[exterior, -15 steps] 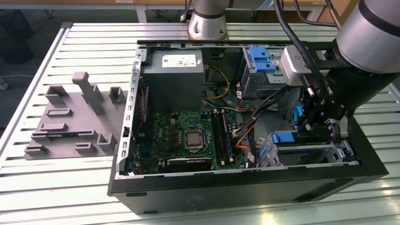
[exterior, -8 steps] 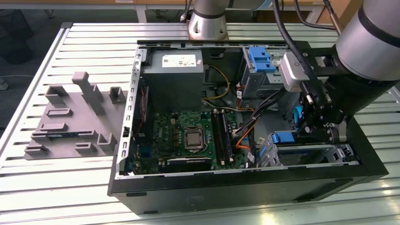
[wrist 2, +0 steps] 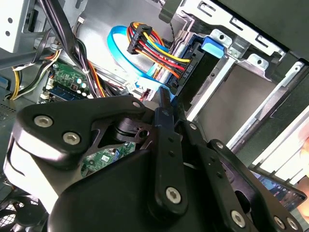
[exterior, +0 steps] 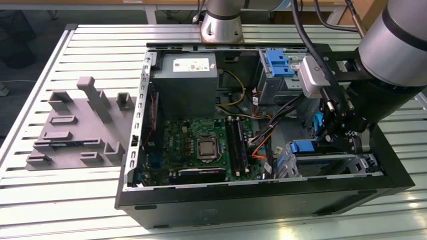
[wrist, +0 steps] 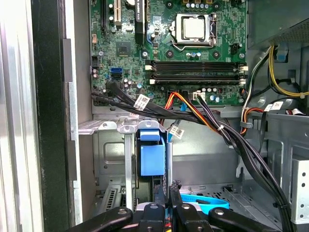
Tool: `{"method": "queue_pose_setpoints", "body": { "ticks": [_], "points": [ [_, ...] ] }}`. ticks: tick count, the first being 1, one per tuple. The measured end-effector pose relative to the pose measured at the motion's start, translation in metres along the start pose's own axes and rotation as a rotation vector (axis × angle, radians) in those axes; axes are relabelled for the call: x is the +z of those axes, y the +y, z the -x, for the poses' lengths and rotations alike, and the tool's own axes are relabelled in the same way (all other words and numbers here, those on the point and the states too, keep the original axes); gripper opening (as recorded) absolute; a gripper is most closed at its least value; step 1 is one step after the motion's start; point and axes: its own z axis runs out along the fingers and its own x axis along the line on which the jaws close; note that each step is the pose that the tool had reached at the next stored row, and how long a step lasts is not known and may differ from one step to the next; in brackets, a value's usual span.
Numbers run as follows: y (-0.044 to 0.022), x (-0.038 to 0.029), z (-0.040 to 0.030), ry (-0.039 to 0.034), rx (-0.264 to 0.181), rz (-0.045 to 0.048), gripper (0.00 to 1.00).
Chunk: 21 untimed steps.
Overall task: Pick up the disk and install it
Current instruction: 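Insert the second disk wire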
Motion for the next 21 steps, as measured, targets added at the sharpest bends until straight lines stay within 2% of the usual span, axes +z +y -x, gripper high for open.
{"method": "queue_pose_setpoints", "body": {
  "ticks": [6,7,8,9,10,11,14,21],
  "points": [
    [0.0000,-0.0001,-0.0001,-0.0008,0.000,0.0000,0.16],
    [0.0000,0.0000,-0.0005,-0.0047,0.000,0.0002,0.16],
    [-0.0001,-0.0001,-0.0014,-0.0187,0.001,0.0008,0.16],
    [-0.0002,-0.0001,-0.0027,-0.0370,0.002,0.0016,0.16],
    [-0.0002,-0.0003,-0.0042,-0.0502,0.003,0.0022,0.16],
    [-0.0003,-0.0003,-0.0063,-0.0545,0.003,0.0024,0.16],
    [-0.0004,0.0001,-0.0101,-0.0560,0.004,0.0024,0.16],
    [-0.0005,0.0013,-0.0121,-0.0560,0.003,0.0022,0.16]
  ]
}}
